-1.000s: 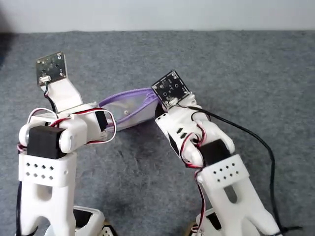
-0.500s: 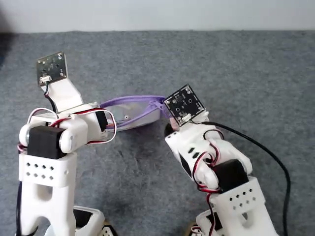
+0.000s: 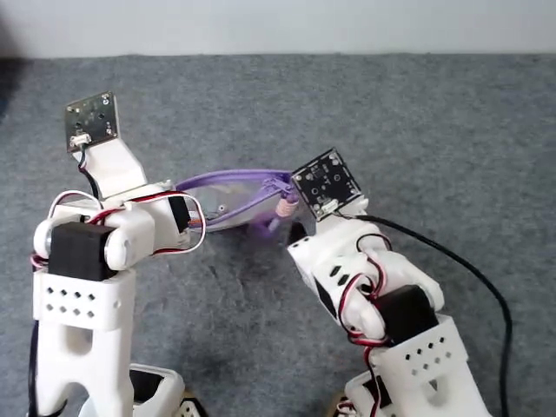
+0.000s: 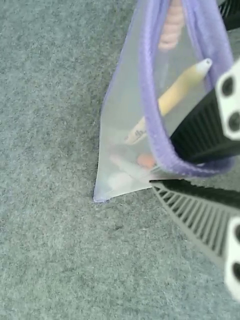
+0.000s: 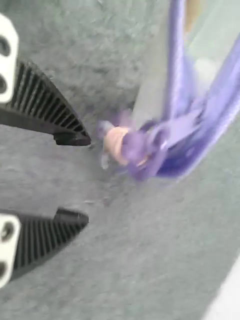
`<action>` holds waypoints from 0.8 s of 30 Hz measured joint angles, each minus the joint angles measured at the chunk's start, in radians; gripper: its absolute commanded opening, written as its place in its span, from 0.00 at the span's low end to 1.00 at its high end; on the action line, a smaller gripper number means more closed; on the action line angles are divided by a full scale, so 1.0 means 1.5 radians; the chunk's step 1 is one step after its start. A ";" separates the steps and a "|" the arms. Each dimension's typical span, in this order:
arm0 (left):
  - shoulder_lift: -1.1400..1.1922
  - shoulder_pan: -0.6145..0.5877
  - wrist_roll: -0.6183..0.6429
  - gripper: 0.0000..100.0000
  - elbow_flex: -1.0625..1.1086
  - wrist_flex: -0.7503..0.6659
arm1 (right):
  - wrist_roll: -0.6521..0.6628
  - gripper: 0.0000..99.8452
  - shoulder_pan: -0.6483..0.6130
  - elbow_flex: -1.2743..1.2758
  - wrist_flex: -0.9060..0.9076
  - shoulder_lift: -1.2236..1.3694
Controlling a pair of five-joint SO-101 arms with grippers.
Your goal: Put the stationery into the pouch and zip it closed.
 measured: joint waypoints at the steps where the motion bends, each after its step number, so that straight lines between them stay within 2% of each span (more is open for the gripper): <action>1: 0.000 0.000 0.000 0.01 0.000 0.000 | 0.000 0.17 -0.004 0.000 -0.009 0.003; 10: 0.000 0.000 0.000 0.01 0.000 0.000 | 0.000 0.19 -0.013 0.000 -0.085 0.057; 20: 0.000 0.000 0.000 0.01 0.000 0.000 | 0.000 0.19 -0.052 -0.044 -0.085 0.057; 24: 0.000 0.000 0.000 0.01 0.000 0.000 | 0.000 0.13 -0.051 -0.044 -0.085 0.057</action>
